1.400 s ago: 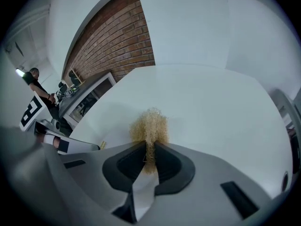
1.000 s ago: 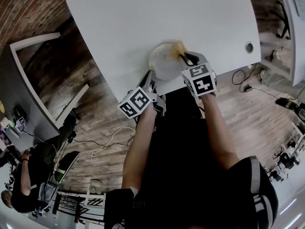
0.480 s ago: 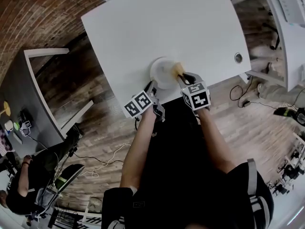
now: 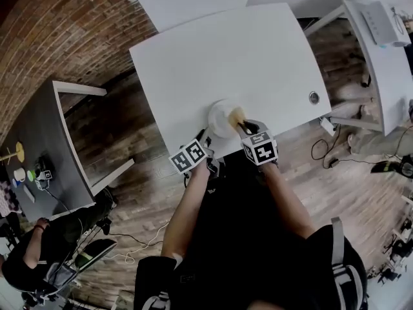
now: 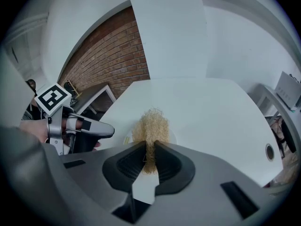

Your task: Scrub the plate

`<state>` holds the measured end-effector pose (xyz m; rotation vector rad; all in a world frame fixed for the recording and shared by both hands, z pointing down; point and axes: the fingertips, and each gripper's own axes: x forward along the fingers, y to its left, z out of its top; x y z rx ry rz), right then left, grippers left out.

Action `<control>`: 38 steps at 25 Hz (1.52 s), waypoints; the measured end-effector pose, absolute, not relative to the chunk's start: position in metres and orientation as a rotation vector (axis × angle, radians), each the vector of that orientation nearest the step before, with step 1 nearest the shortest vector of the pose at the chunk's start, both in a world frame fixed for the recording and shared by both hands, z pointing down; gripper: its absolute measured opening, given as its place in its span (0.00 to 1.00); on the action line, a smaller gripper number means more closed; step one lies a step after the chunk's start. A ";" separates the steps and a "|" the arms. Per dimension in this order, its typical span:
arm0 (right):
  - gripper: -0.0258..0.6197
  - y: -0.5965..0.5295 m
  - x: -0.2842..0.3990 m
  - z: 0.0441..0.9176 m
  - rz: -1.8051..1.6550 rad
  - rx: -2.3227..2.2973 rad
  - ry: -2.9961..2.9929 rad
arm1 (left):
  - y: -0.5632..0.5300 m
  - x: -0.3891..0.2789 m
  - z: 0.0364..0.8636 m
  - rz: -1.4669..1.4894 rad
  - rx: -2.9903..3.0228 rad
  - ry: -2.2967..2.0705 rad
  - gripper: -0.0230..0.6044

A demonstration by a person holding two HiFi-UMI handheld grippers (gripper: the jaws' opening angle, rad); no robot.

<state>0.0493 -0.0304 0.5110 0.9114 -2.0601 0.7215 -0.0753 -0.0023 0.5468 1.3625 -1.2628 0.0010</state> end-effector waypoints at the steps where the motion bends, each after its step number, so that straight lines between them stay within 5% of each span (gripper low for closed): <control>1: 0.11 -0.030 0.049 0.507 0.721 0.920 -2.070 | -0.003 -0.078 0.540 0.007 1.385 -1.271 0.19; 9: 0.11 -0.040 0.046 0.467 0.752 1.029 -2.175 | -0.007 -0.095 0.484 0.016 1.554 -1.333 0.05; 26: 0.11 -0.008 0.046 0.323 0.508 1.239 -2.580 | 0.018 -0.096 0.297 -0.058 2.257 -1.677 0.04; 38: 0.11 0.034 0.035 0.300 0.384 1.248 -2.722 | 0.053 -0.077 0.281 -0.032 2.449 -1.687 0.04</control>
